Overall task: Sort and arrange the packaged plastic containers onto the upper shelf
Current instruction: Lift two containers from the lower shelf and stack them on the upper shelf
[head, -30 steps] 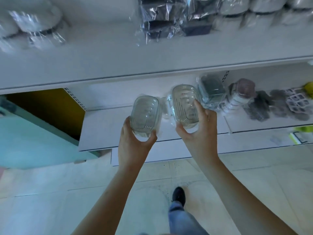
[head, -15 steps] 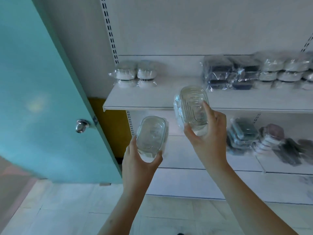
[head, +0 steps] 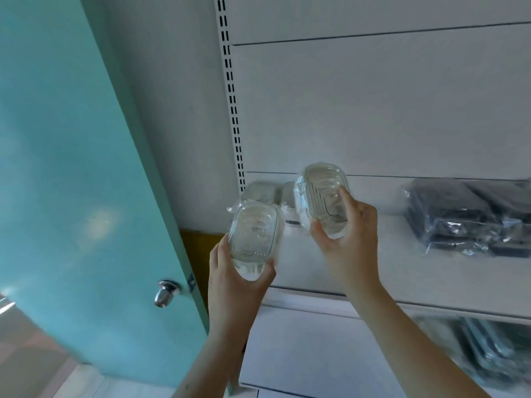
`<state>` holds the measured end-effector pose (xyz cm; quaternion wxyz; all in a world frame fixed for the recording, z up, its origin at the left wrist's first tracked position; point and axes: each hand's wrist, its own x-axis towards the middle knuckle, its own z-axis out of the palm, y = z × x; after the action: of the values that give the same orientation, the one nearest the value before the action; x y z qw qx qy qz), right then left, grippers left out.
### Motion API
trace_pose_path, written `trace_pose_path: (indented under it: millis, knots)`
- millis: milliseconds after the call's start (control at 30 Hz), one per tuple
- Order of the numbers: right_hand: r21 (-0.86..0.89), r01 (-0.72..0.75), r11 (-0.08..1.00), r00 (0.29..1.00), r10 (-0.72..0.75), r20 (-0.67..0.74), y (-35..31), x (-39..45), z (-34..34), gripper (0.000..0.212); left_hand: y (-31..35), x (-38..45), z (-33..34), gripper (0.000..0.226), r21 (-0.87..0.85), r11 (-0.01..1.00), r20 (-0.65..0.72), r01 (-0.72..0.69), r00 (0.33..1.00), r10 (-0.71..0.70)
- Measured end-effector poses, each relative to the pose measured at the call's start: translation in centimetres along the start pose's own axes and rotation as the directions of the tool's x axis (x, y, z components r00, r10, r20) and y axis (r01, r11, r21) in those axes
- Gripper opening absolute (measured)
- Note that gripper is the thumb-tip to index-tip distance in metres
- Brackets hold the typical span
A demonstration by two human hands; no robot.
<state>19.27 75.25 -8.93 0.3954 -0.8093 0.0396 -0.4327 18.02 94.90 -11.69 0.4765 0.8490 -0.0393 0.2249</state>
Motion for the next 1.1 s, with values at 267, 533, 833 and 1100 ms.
trace_pose_path:
  millis: [267, 533, 833, 1100]
  knots:
    - [-0.075, -0.039, 0.996, 0.999, 0.042, 0.034, 1.5, 5.2, 6.6, 0.078, -0.6, 9.3, 3.0, 0.09, -0.001, 1.0, -0.023, -0.009, 1.0, 0.008]
    - [-0.338, -0.197, 0.92, 0.947, 0.268, 0.178, 1.5, 7.1, 9.9, 0.07, -1.7, 15.6, 6.4, 0.097, 0.028, 0.999, 0.111, 0.016, 0.994, -0.019]
    - [-0.181, -0.256, 0.95, 0.916, 0.298, 0.269, 1.5, 7.6, 10.6, 0.094, -2.4, 18.7, 6.2, 0.109, 0.004, 1.0, 0.304, -0.003, 0.953, 0.001]
    - [-0.317, -0.166, 0.934, 0.967, 0.217, 0.133, 0.1, 8.0, 7.5, 0.099, -1.5, 17.8, 3.8, 0.099, 0.052, 0.986, 0.168, -0.159, 0.975, 0.149]
